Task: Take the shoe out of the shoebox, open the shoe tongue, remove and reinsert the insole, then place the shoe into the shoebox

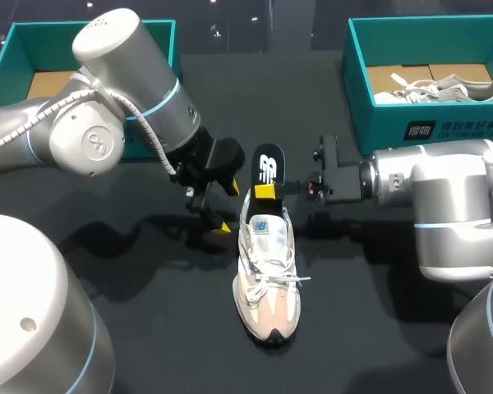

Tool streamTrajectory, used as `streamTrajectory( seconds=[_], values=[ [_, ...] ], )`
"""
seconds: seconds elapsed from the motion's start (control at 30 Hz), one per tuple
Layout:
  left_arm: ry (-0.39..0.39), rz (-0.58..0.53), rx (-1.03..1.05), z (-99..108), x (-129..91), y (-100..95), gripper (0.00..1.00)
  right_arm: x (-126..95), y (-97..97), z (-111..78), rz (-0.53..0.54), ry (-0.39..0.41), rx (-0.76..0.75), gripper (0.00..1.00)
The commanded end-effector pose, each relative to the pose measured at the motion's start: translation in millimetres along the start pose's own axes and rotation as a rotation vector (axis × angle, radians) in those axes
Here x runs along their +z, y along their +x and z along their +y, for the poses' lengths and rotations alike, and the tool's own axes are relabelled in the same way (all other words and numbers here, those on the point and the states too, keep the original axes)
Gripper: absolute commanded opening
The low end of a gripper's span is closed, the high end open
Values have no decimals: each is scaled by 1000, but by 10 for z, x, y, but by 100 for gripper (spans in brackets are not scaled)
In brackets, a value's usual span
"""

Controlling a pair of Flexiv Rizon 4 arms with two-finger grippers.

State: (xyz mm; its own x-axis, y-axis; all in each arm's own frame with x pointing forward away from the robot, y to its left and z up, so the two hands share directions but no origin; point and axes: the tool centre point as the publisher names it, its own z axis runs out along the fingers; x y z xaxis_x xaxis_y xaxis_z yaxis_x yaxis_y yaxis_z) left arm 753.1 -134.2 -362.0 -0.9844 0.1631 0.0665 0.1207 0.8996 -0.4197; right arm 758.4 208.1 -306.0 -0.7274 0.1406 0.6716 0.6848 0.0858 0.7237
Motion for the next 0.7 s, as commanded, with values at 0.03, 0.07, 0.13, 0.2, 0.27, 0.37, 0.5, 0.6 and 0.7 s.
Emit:
streamTrajectory(
  seconds=[0.03,0.07,0.13,0.2,0.27,0.37,0.5,0.6,0.7],
  values=[
    [-1,-1,1,7,-5,7,100,8,-56,4,13,17,6,0],
    [-1,-1,1,7,-5,7,100,11,-60,-19,14,17,12,0],
    [-1,-1,1,7,-5,7,100,15,-61,-85,15,16,29,0],
    [-1,-1,1,7,-5,7,100,21,-57,-153,16,15,45,0],
    [-1,-1,1,7,-5,7,100,38,-48,-240,18,15,68,0],
    [-1,-1,1,7,-5,7,100,61,-34,-362,27,10,100,0],
    [-1,-1,1,7,-5,7,100,75,7,-474,37,12,134,0],
    [-1,-1,1,7,-5,7,100,84,35,-514,40,21,149,0],
    [-1,-1,1,7,-5,7,100,78,60,-524,40,27,154,0]
  ],
)
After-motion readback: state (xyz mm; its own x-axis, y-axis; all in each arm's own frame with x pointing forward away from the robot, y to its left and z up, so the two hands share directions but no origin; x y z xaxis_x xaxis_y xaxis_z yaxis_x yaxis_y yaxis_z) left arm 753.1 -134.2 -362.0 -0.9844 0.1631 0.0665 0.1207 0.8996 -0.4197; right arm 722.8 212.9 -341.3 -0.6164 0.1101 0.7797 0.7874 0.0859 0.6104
